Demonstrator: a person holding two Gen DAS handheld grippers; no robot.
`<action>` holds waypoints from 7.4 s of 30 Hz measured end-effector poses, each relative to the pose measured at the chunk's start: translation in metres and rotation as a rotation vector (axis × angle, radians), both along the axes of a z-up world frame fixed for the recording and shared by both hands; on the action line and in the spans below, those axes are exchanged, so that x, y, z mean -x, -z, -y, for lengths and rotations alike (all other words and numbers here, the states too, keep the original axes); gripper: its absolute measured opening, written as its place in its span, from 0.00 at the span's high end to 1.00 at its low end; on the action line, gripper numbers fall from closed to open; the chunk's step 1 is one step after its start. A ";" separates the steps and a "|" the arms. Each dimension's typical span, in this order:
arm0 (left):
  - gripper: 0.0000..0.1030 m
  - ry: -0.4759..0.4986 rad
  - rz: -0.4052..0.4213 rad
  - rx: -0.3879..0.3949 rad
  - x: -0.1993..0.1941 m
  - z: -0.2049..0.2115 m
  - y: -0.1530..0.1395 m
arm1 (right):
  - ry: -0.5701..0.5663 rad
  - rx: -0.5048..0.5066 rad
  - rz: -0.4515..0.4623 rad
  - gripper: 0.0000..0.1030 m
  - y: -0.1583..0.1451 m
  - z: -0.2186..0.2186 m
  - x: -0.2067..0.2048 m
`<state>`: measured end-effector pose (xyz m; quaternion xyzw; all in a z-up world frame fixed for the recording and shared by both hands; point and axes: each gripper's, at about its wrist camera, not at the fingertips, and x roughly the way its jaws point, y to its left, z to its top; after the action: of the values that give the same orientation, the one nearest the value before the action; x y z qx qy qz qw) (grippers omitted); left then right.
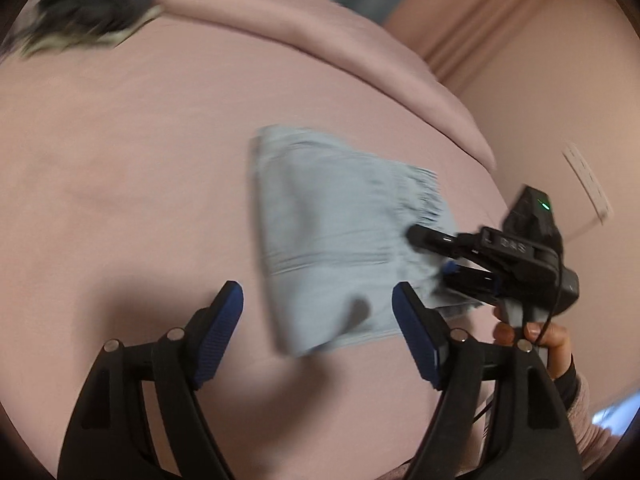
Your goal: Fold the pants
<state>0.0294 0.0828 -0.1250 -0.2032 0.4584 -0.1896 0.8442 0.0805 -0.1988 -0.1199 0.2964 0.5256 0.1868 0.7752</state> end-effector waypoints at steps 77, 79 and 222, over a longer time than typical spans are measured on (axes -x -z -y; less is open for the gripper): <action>0.59 0.399 0.026 -0.281 -0.095 0.140 0.025 | 0.030 0.356 0.190 0.88 -0.027 0.089 -0.029; 0.58 0.387 0.010 -0.251 -0.098 0.138 0.019 | 0.047 0.363 0.192 0.88 -0.036 0.095 -0.022; 0.13 0.222 -0.067 -0.087 -0.075 0.080 0.029 | 0.002 0.187 0.102 0.22 -0.009 0.117 -0.010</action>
<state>0.1048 0.0030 -0.1541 -0.1207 0.5138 -0.2551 0.8102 0.0904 -0.3160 -0.1114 0.2136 0.5003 0.1510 0.8254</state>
